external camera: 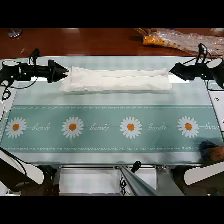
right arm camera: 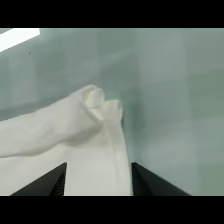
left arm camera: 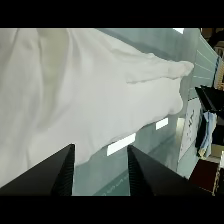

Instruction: Fold the shirts.

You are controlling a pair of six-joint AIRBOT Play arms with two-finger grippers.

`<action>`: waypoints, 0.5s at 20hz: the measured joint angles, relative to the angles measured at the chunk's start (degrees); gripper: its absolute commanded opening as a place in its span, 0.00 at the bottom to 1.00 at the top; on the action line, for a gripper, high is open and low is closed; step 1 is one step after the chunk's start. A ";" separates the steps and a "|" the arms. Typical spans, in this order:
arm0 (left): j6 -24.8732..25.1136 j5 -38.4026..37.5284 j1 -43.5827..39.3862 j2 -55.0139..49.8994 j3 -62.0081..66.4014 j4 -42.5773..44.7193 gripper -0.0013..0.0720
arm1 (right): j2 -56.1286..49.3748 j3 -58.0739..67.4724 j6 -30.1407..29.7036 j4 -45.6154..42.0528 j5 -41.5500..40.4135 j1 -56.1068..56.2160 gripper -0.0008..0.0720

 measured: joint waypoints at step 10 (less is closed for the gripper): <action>-0.02 -5.84 0.74 0.81 0.02 -1.11 0.57 | -5.81 0.02 2.84 10.27 12.11 -4.74 0.75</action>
